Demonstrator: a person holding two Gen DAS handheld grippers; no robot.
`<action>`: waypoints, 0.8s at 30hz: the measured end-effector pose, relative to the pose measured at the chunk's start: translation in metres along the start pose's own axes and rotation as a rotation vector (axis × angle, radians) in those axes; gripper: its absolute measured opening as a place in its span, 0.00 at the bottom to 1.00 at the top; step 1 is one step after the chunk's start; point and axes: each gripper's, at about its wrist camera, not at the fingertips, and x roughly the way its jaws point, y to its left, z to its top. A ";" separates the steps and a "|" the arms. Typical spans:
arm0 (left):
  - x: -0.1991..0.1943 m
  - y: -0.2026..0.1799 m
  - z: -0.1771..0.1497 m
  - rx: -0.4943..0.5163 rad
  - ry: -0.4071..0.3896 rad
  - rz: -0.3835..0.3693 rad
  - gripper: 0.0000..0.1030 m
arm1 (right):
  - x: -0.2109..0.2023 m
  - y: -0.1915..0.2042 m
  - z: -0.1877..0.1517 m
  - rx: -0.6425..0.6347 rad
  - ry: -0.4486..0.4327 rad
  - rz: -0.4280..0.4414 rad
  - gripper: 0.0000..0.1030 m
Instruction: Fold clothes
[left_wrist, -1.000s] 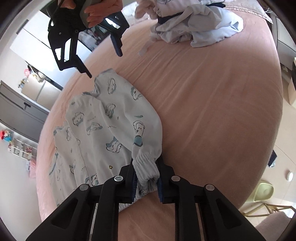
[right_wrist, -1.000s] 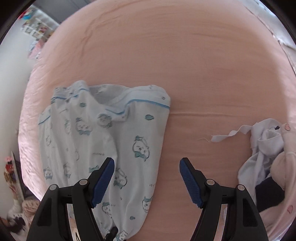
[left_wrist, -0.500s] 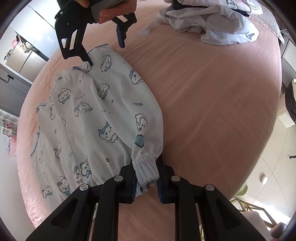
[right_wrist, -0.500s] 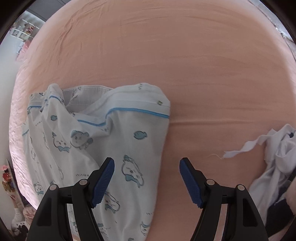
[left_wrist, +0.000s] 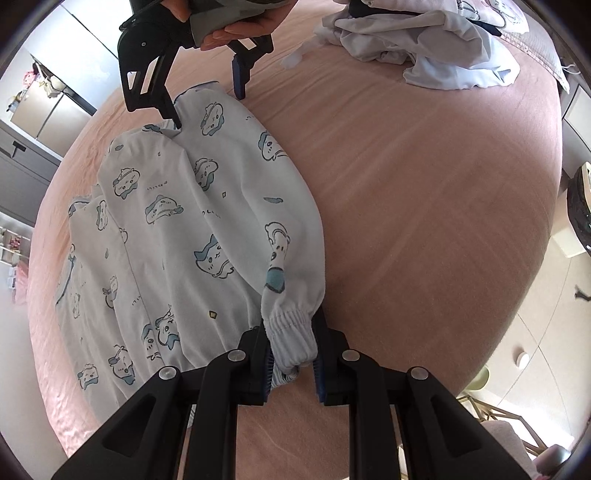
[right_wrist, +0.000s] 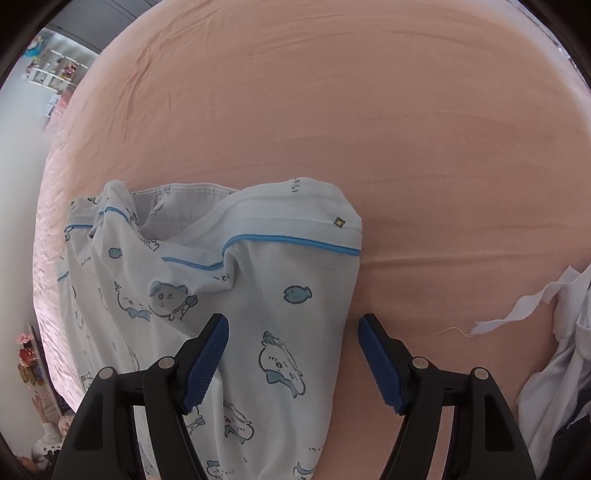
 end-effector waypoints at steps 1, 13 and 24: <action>0.000 -0.001 0.000 0.000 0.000 0.002 0.15 | -0.001 0.000 -0.001 0.003 -0.005 0.003 0.70; -0.002 -0.004 -0.004 -0.013 0.000 0.017 0.15 | -0.002 0.012 -0.014 -0.008 -0.063 -0.089 0.36; 0.000 -0.003 0.006 -0.018 -0.011 0.039 0.15 | -0.010 0.034 -0.026 -0.107 -0.109 -0.131 0.05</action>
